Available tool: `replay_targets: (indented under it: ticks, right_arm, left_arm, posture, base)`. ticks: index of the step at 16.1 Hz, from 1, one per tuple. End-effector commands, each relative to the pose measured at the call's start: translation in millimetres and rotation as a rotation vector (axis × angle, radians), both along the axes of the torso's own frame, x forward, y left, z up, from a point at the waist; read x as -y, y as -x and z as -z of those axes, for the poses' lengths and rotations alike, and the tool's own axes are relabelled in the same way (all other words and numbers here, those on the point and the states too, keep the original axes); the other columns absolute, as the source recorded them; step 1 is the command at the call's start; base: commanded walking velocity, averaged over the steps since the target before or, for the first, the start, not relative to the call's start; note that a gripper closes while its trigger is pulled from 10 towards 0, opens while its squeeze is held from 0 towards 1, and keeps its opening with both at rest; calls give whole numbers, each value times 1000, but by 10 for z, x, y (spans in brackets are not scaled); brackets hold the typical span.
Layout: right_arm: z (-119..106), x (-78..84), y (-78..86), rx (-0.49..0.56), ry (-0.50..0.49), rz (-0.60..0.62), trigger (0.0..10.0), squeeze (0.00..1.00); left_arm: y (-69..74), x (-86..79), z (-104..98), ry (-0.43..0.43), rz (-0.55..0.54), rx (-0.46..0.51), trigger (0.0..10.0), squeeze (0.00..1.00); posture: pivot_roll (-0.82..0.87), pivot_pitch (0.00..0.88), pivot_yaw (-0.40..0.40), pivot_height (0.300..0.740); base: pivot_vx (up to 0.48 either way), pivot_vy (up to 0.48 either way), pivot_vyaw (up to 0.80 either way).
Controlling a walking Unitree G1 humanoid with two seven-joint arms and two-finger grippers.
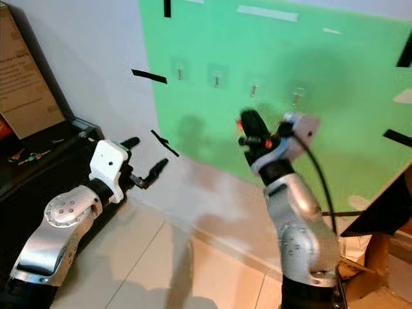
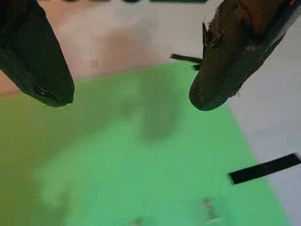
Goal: Hang keys on a hook
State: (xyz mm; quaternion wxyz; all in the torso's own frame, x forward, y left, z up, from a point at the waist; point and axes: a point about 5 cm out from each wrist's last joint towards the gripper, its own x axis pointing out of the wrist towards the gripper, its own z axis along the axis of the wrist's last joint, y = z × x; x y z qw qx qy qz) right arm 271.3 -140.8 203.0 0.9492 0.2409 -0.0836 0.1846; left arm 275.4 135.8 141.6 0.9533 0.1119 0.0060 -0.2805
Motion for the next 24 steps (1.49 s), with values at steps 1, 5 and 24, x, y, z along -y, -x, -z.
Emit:
replay_targets:
  ticks: [1, 5, 24]
  right_arm:
    - [-104, -35, 27, 36, -63, -73, 10000, 0]
    - [-244, -107, 196, 123, -213, -337, 10000, 0]
    - [265, 183, -67, -56, 360, 281, 10000, 0]
  left_arm:
    - [29, 2, -38, 0, 37, -2, 10000, 0]
    - [125, 47, -64, 16, 148, -29, 10000, 0]
    - [-88, -43, -17, 17, -163, 55, 10000, 0]
  posture:
    - [2, 0, 30, 740]
    - [5, 0, 28, 740]
    - [-6, 0, 26, 740]
  base:
    - [0, 0, 0]
    - [0, 0, 0]
    - [0, -46, 0]
